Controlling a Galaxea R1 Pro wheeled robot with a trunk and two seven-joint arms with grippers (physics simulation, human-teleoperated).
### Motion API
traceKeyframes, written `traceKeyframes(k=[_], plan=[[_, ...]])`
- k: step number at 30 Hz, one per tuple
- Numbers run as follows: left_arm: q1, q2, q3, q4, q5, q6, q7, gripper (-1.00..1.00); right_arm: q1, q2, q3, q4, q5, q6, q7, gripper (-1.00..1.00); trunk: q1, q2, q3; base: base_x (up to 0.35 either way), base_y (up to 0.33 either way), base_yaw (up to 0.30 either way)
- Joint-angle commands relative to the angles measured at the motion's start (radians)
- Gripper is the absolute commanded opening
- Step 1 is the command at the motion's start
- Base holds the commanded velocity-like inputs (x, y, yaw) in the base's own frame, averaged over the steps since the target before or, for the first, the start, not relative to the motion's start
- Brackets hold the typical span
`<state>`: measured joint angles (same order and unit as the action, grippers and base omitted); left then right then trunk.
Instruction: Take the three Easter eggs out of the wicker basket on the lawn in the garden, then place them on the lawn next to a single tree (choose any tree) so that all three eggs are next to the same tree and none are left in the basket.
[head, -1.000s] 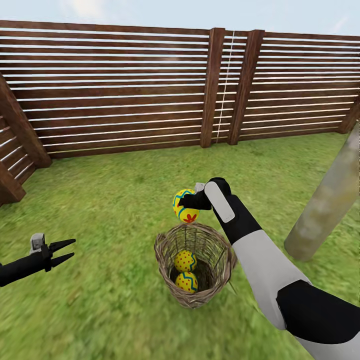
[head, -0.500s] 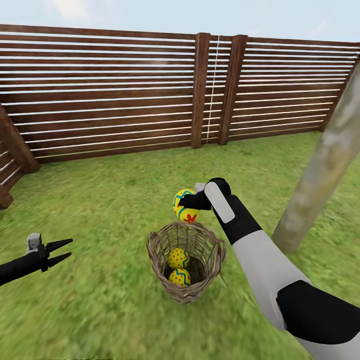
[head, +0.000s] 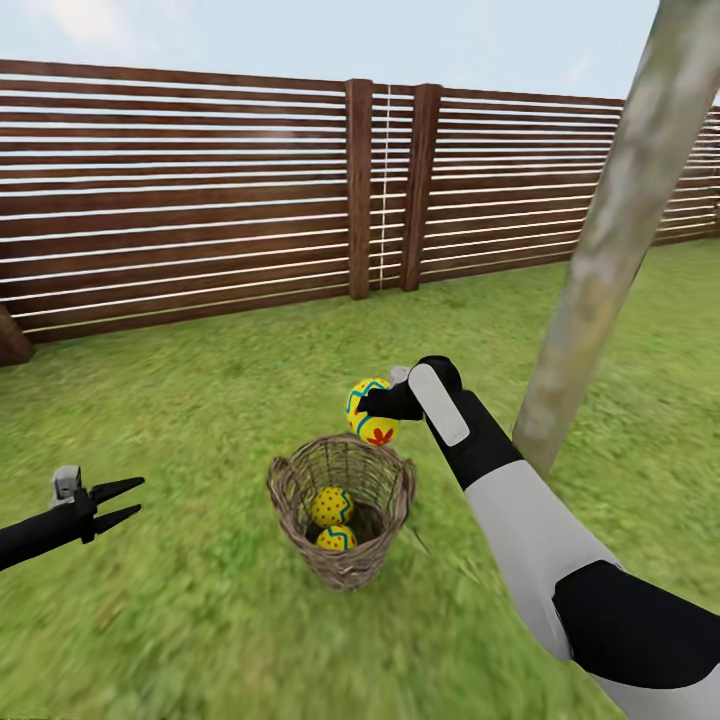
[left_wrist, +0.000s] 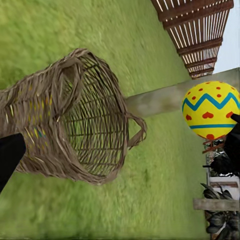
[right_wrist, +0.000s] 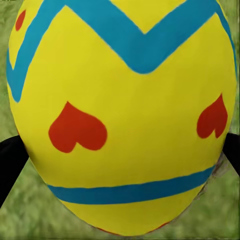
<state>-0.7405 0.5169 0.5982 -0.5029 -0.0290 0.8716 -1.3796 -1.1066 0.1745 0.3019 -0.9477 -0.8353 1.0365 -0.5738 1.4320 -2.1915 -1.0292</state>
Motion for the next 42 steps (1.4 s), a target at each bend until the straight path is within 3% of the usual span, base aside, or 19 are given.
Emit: traceKeyframes(k=[1,9,13,26,42], plan=[[0.0,0.0,0.003,0.0,-0.003,0.01,-0.005,1.0,-0.001,0.0,0.002,0.0,-0.01,0.002,-0.01,-1.0,-0.001,0.0,0.0,-0.314,-0.037,-0.211],[0.0,0.002,0.004,0.0,-0.003,0.01,-0.006,1.0,0.0,0.0,0.002,0.001,-0.01,0.001,-0.009,-1.0,-0.001,0.0,0.01,-0.149,-0.042,-0.21],[0.0,0.013,0.005,0.0,0.001,0.01,-0.006,1.0,0.001,0.0,0.003,0.004,-0.01,0.001,-0.01,-1.0,-0.016,0.028,0.027,-0.003,-0.001,-0.21],[0.0,0.013,0.001,0.0,0.001,0.012,-0.006,1.0,0.004,0.0,0.006,0.004,-0.01,0.0,-0.011,-1.0,-0.066,0.119,0.084,0.0,0.0,-0.21],[0.0,0.012,0.0,0.0,0.0,0.006,-0.006,1.0,0.005,0.0,0.006,0.004,-0.01,-0.004,-0.012,-1.0,-0.066,0.119,0.095,0.0,-0.114,-0.099]])
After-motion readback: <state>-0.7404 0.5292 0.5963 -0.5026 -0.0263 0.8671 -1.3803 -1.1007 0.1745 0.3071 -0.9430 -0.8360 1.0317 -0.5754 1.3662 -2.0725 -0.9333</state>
